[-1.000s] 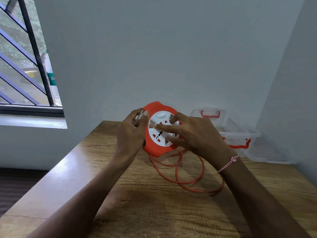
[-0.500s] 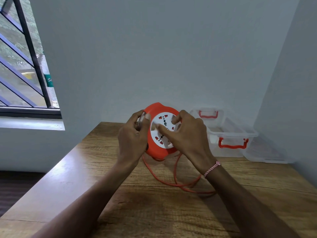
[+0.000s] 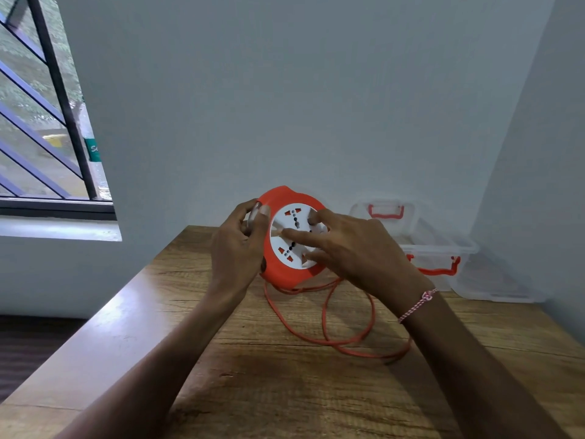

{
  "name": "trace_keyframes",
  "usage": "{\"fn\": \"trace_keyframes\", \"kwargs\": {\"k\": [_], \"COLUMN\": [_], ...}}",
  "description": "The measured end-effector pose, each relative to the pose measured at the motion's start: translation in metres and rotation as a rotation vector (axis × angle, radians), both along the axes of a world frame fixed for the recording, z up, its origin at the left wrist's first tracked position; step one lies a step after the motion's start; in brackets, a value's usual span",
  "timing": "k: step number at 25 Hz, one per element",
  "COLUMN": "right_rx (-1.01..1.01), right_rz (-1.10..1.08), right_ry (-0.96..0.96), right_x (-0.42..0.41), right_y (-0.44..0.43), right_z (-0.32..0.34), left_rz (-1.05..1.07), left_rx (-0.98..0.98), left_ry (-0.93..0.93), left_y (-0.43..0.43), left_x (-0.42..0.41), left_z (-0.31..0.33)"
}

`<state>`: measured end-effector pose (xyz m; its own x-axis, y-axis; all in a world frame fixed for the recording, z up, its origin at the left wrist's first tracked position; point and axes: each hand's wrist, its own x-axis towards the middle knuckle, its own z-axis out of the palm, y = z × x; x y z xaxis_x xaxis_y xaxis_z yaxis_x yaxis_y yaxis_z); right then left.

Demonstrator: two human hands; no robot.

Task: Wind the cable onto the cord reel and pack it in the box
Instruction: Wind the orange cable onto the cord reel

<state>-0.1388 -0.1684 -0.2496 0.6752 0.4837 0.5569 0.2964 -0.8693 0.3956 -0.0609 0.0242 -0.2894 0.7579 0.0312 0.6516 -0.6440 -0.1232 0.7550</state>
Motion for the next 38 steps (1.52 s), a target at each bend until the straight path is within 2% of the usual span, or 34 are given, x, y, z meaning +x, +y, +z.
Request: {"fn": "trace_keyframes", "kwargs": {"k": [5,8,10,12,13,16,18,21,25,27,29,31,32,33,34,36,38], "right_rx": [0.103,0.445,0.771,0.941,0.899,0.566,0.35,0.106,0.105,0.203,0.477,0.833,0.95,0.973,0.897,0.58,0.262], "right_rz": [-0.024,-0.074,-0.137,-0.152,-0.145,-0.031,0.04,0.009,0.004,-0.018,-0.073,-0.118,-0.118,-0.106,-0.09,-0.033,0.017], "right_ry": [-0.12,-0.187,-0.108,-0.091,-0.12,-0.184,-0.093,0.017,-0.109,-0.184,-0.197,-0.108,-0.07,-0.063,-0.086,-0.145,-0.087], "right_x": [-0.003,0.001,0.005,0.007,0.008,0.005,0.003,0.004,0.003,0.002,0.004,0.009,0.01,0.01,0.009,0.006,0.004], "right_y": [0.007,0.023,0.03,0.029,0.025,0.01,0.0,-0.003,0.003,0.01,0.022,0.032,0.033,0.032,0.028,0.017,0.004], "right_z": [-0.002,-0.012,-0.015,-0.015,-0.015,-0.01,-0.006,-0.006,-0.007,-0.01,-0.016,-0.019,-0.019,-0.018,-0.016,-0.012,-0.007], "left_rz": [0.043,0.067,0.05,0.031,0.033,0.057,0.07,0.06,0.037,0.036,0.039,0.032,0.031,0.035,0.042,0.044,0.035], "left_rx": [0.015,0.024,0.026,0.021,0.022,0.018,0.007,-0.003,0.003,0.002,0.008,0.022,0.025,0.026,0.025,0.025,0.021], "left_ry": [-0.039,-0.067,-0.06,-0.042,-0.036,-0.027,-0.027,0.003,0.001,-0.022,-0.042,-0.051,-0.05,-0.047,-0.044,-0.052,-0.055], "left_y": [-0.005,-0.008,-0.01,-0.011,-0.01,-0.007,-0.002,0.001,0.0,-0.003,-0.006,-0.007,-0.007,-0.006,-0.005,-0.002,-0.001], "left_x": [-0.005,-0.009,-0.01,-0.011,-0.01,-0.007,-0.004,-0.001,-0.005,-0.007,-0.009,-0.01,-0.009,-0.008,-0.007,-0.005,-0.004], "left_z": [-0.001,-0.004,-0.006,-0.005,-0.005,-0.003,0.0,0.001,0.0,0.001,0.0,-0.001,-0.002,-0.002,-0.002,-0.002,0.0]}}
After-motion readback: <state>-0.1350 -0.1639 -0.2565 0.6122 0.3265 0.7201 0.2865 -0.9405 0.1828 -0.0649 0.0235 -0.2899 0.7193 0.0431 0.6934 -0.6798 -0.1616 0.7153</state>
